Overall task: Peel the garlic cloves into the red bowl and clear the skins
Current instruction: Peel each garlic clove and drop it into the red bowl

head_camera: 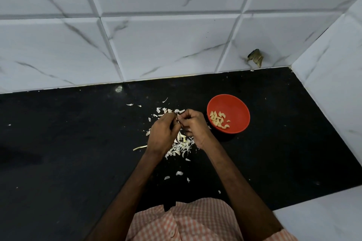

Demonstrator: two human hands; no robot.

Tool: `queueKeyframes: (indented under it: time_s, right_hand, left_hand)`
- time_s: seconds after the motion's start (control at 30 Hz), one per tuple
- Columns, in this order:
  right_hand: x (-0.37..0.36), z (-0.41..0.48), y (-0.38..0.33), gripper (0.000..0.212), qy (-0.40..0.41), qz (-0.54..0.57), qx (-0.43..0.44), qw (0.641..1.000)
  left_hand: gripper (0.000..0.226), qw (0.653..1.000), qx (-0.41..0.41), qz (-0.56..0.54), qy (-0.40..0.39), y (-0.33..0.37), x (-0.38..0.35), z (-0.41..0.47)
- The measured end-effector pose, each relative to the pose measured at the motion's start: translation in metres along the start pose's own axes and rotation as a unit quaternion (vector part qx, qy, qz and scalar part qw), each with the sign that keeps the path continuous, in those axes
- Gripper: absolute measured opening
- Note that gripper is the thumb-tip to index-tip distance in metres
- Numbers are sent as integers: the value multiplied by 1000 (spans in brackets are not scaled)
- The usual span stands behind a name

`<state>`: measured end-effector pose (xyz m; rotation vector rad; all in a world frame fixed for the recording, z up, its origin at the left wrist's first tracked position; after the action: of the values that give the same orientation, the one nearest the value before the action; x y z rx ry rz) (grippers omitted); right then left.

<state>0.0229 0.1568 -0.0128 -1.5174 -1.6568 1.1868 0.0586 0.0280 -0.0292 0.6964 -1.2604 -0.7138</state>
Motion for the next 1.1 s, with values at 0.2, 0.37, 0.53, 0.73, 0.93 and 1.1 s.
queueKeyframes:
  time_s: [0.2,0.37,0.53,0.73,0.93,1.1]
  right_hand:
    - [1,-1,-4,21,-2,5,-55,998]
    - [-3,-4,-3,18,8,-26,-52,998]
    - [-9,-5,-2,14,22,-67,8,997]
    - [-8,-5,-1,10,22,-34,-23,999]
    - [-7,-7,5,14,10,-72,76,995]
    - [-4,-7,6,22,21,-145,218,965]
  left_hand:
    - [29,995,-2,-98,16,-4,-2,-4]
    - [26,990,21,-134,25,-8,-5,-4]
    - [22,984,53,-161,46,-11,-4,-5]
    - [22,981,62,-175,53,-9,-4,-6]
    - [25,975,80,-199,51,-5,-1,-8]
    - [31,961,101,-253,39,4,6,-3]
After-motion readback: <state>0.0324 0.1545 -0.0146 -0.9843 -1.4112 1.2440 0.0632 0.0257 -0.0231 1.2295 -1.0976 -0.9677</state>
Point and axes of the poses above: each hand's wrist, its own z-axis towards the middle knuckle, its own x-axis out of the back of the hand, y = z × x, the point moved 1 cm from there along z, towards the middle knuckle, and after that the axes turned 1 degree about x, right-handed, at the moved point
